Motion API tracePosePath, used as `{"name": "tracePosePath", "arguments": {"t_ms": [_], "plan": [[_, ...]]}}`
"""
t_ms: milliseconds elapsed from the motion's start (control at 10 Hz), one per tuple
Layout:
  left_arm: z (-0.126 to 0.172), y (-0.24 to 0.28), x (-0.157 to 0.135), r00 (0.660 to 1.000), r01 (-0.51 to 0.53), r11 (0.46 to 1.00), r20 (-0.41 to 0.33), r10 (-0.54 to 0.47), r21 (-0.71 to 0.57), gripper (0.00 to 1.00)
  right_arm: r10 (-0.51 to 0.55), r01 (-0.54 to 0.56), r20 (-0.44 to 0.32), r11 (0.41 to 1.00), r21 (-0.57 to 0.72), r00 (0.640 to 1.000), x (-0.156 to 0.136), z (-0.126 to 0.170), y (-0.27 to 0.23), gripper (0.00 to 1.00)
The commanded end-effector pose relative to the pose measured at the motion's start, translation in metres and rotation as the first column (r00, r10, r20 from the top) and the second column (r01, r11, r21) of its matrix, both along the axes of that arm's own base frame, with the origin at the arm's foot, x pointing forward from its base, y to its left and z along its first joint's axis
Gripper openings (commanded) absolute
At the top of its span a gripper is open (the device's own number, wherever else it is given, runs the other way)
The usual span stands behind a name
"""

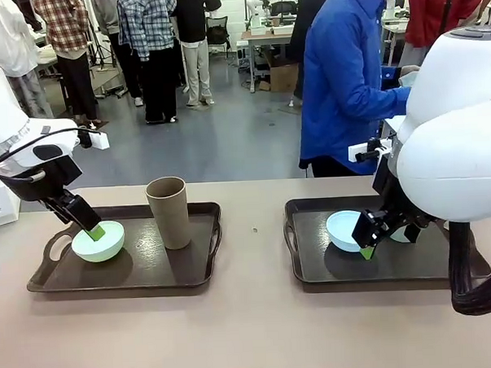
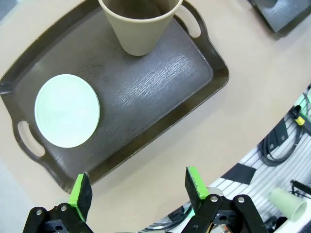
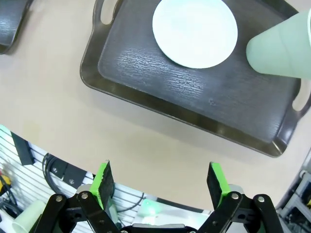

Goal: Set up a tray with a mat and arrange the tableware.
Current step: Pick up the Picnic Bowl and Reusable plastic cup from the Handle tray in front of the human's position and hold them in the air.

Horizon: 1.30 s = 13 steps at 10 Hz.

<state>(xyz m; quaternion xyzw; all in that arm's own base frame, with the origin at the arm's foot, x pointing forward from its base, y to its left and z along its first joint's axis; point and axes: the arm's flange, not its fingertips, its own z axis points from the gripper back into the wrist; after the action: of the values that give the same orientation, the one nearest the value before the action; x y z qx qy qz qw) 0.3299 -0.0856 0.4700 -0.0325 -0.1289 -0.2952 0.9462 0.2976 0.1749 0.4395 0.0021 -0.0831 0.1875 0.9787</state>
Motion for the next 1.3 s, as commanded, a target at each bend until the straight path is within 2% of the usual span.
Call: {"name": "tracePosePath", "arguments": {"t_ms": [0,100,200,300,400,500,600,700,800,900,1000,1100,1200], "plan": [[0.000,0.000,0.000,1.000,0.000,1.000,0.000,0.000,-0.001,1.00,-0.001,0.001,0.001,1.000,0.000,1.000,0.000,0.001,0.000,1.00],[0.011,0.031,-0.002,0.998,0.035,0.972,-0.037,-0.045,-0.234,1.00,-0.014,0.014,0.001,0.995,0.099,1.000,-0.008,0.011,-0.035,1.00],[0.029,0.070,0.003,0.997,0.028,0.907,-0.049,-0.054,-0.419,1.00,-0.101,0.092,0.021,0.960,0.265,0.995,-0.014,0.034,-0.088,1.00],[0.034,0.103,0.007,0.995,0.015,0.831,-0.076,-0.070,-0.557,1.00,-0.160,0.134,0.031,0.904,0.405,0.987,-0.021,0.046,-0.135,1.00],[0.037,0.128,0.020,0.989,-0.007,0.776,-0.121,-0.089,-0.630,1.00,-0.204,0.155,0.031,0.829,0.537,0.979,-0.028,0.049,-0.177,1.00],[0.030,0.150,0.027,0.984,-0.049,0.698,-0.156,-0.091,-0.715,1.00,-0.205,0.138,0.016,0.716,0.685,0.979,-0.040,0.044,-0.213,1.00],[0.029,0.165,0.032,0.981,-0.073,0.619,-0.169,-0.098,-0.782,1.00,-0.217,0.088,0.037,0.539,0.838,0.976,-0.054,0.039,-0.243,1.00],[0.024,0.176,0.027,0.982,-0.106,0.506,-0.169,-0.080,-0.856,1.00,-0.233,-0.009,0.098,0.356,0.934,0.968,-0.075,0.031,-0.269,1.00],[0.021,0.184,0.023,0.984,-0.163,0.356,-0.176,-0.004,-0.920,1.00,-0.239,-0.035,0.099,0.258,0.966,0.966,-0.088,0.020,-0.283,1.00],[0.015,0.190,0.013,0.981,-0.192,0.292,-0.191,0.034,-0.937,1.00,-0.227,0.034,0.015,0.210,0.977,0.974,-0.096,0.007,-0.290,1.00],[0.014,0.191,0.006,0.969,-0.249,0.263,-0.238,0.073,-0.932,1.00,-0.226,0.087,-0.041,0.198,0.976,0.973,-0.099,0.002,-0.295,1.00],[0.013,0.202,0.000,0.943,-0.327,0.220,-0.303,0.137,-0.919,1.00,-0.210,0.138,-0.091,0.218,0.966,0.973,-0.098,0.000,-0.293,1.00],[0.016,0.208,-0.003,0.939,-0.332,0.202,-0.302,0.165,-0.921,1.00,-0.194,0.151,-0.107,0.232,0.961,0.975,-0.094,0.004,-0.287,1.00]]}}
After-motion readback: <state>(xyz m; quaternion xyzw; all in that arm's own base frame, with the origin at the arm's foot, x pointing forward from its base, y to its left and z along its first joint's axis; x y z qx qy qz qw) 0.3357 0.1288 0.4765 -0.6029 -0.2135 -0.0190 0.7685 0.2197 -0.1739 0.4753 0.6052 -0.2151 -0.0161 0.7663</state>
